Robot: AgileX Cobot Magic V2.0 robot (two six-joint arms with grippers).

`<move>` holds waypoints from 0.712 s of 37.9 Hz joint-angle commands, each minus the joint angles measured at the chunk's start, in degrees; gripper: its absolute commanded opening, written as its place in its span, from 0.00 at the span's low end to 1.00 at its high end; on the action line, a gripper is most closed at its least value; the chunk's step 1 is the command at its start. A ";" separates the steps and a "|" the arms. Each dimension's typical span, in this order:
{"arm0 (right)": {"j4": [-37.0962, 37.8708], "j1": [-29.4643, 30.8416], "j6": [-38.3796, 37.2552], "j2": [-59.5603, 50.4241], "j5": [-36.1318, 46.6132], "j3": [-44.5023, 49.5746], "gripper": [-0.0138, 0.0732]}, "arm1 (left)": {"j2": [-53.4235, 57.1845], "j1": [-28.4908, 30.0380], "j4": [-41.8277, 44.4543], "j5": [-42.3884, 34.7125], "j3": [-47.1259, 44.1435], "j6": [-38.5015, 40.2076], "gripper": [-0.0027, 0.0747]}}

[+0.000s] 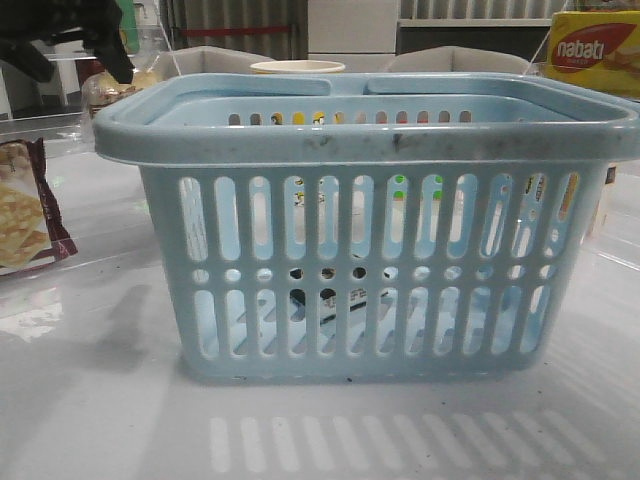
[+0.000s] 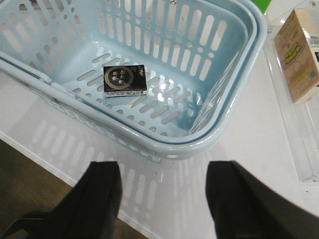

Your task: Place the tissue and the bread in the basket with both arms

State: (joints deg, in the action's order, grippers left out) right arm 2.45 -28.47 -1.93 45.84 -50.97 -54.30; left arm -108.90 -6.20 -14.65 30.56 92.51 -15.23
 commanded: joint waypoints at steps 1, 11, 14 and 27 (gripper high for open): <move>0.82 0.04 0.63 -0.42 3.70 -1.46 0.72 | -0.66 -0.32 -0.89 -5.23 5.73 -0.07 0.91; 0.82 0.04 0.63 -0.42 3.64 -1.46 0.72 | -5.13 -0.36 -0.89 -6.03 9.43 -0.07 0.50; 0.82 0.04 0.63 -0.42 3.64 -1.46 0.72 | -4.61 -0.36 -0.89 -4.99 9.90 -0.07 0.33; 0.82 0.04 0.63 -0.42 3.58 -1.46 0.72 | 8.38 -3.86 -3.90 10.10 13.87 -0.50 0.15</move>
State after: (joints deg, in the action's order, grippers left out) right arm 2.45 -28.47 -1.93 45.84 -50.97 -54.30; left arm -107.56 -8.15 -16.43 40.29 103.95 -15.23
